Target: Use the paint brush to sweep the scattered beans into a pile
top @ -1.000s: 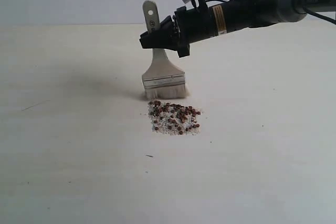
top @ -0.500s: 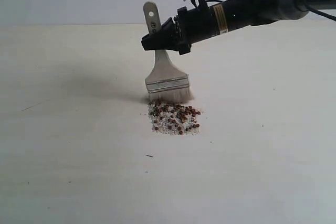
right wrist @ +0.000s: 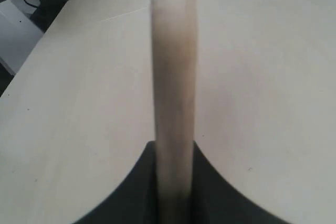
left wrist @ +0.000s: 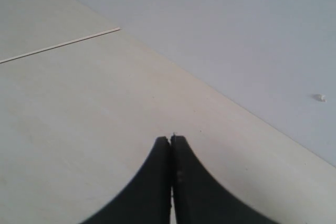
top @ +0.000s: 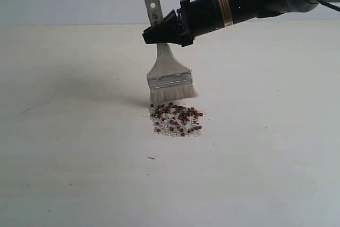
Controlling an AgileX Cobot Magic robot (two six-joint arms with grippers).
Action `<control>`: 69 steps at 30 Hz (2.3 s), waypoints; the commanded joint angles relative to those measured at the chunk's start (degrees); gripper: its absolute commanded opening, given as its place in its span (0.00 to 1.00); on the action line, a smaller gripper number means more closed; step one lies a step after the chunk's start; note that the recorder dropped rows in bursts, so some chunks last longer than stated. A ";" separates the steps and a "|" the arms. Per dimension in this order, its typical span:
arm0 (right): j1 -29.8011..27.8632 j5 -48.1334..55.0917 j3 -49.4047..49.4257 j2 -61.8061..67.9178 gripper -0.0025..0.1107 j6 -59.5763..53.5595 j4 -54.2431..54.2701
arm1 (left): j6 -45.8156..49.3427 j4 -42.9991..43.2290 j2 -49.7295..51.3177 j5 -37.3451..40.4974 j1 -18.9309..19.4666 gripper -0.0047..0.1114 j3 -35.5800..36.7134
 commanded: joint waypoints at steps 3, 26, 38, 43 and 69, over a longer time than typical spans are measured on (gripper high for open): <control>0.01 -0.02 -0.26 -0.93 0.02 -3.82 9.25 | 0.01 -0.09 -0.43 -0.11 0.07 0.04 -0.13; -7.74 0.17 27.96 -18.16 0.02 -6.61 24.75 | 0.01 -0.09 -0.43 -0.11 0.07 0.04 -0.13; -7.28 12.97 54.86 -30.20 0.02 -22.49 48.27 | 0.01 -0.09 -0.43 -0.11 0.07 0.04 -0.13; -7.28 12.85 54.74 -30.20 0.02 -11.72 43.76 | 0.01 -0.09 -0.43 -0.11 0.07 0.04 -0.13; -7.28 13.26 68.57 -36.54 0.02 -41.66 74.26 | 0.01 -0.09 -0.43 -0.11 0.07 0.04 -0.13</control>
